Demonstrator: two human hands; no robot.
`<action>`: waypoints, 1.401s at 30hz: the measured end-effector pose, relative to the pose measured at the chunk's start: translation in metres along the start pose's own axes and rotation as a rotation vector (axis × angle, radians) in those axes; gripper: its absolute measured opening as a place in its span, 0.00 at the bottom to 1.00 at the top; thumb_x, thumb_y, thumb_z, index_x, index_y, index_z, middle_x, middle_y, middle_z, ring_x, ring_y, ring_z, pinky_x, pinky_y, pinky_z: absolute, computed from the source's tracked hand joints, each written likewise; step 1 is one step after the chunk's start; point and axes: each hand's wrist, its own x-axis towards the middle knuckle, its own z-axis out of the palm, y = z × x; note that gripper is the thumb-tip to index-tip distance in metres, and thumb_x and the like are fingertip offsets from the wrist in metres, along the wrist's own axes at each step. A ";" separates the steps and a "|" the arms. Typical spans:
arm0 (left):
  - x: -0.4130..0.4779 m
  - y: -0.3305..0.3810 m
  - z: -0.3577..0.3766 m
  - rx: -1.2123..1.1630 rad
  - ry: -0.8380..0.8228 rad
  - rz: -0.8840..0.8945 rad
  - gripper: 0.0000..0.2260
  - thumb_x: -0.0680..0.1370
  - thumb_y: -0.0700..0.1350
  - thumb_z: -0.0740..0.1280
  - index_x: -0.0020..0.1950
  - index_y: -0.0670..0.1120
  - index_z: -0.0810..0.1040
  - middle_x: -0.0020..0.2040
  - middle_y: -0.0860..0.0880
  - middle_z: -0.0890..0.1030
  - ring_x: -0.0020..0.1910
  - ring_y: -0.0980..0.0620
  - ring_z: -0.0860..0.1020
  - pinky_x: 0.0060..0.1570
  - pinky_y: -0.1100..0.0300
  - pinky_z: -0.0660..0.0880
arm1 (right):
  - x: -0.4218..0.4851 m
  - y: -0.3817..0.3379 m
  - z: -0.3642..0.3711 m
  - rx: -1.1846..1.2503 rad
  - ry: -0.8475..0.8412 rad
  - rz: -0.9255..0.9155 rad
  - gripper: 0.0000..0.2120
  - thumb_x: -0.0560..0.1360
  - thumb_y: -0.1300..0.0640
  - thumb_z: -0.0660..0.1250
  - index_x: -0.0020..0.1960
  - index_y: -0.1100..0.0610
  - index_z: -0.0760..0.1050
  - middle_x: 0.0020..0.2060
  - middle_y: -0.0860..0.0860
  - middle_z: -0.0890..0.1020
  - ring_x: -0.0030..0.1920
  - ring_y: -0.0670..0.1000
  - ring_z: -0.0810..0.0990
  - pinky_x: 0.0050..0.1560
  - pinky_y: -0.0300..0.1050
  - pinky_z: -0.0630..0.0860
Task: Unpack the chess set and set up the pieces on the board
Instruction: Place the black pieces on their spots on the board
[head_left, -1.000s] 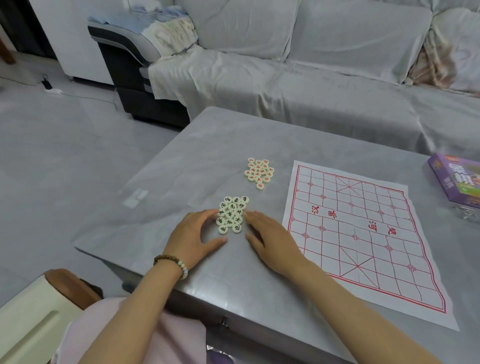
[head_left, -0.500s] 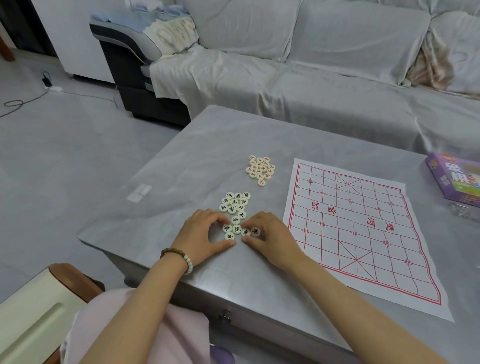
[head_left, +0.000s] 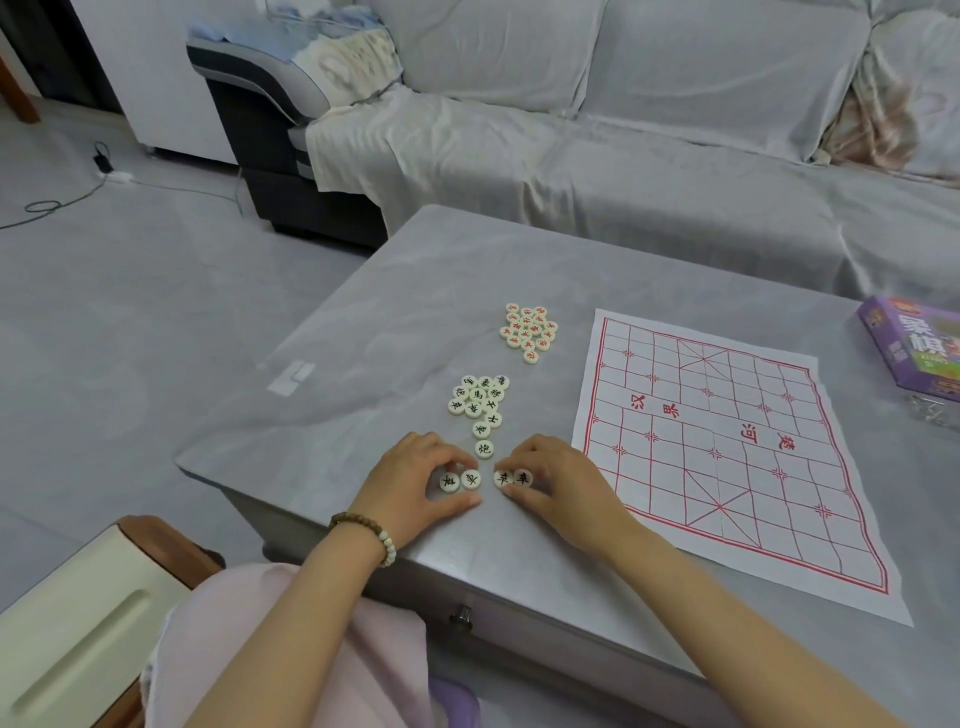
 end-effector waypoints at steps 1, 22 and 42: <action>-0.002 0.000 0.001 -0.017 -0.006 -0.002 0.11 0.69 0.55 0.72 0.51 0.58 0.79 0.44 0.60 0.74 0.48 0.62 0.70 0.49 0.66 0.68 | -0.001 -0.001 0.000 0.002 -0.005 -0.008 0.11 0.75 0.51 0.67 0.56 0.50 0.80 0.50 0.45 0.77 0.46 0.41 0.70 0.48 0.35 0.67; 0.084 0.124 0.072 -0.248 -0.038 0.080 0.11 0.72 0.47 0.71 0.54 0.50 0.80 0.46 0.55 0.76 0.42 0.58 0.74 0.43 0.74 0.72 | -0.087 0.097 -0.098 0.087 0.358 0.376 0.09 0.72 0.57 0.71 0.51 0.49 0.80 0.44 0.43 0.80 0.41 0.41 0.76 0.42 0.29 0.71; 0.104 0.106 0.074 0.114 -0.041 0.105 0.25 0.77 0.58 0.60 0.71 0.49 0.65 0.71 0.49 0.67 0.70 0.51 0.62 0.69 0.57 0.58 | -0.055 0.092 -0.100 -0.037 0.198 0.254 0.14 0.75 0.50 0.67 0.60 0.48 0.75 0.60 0.44 0.73 0.60 0.42 0.70 0.61 0.36 0.66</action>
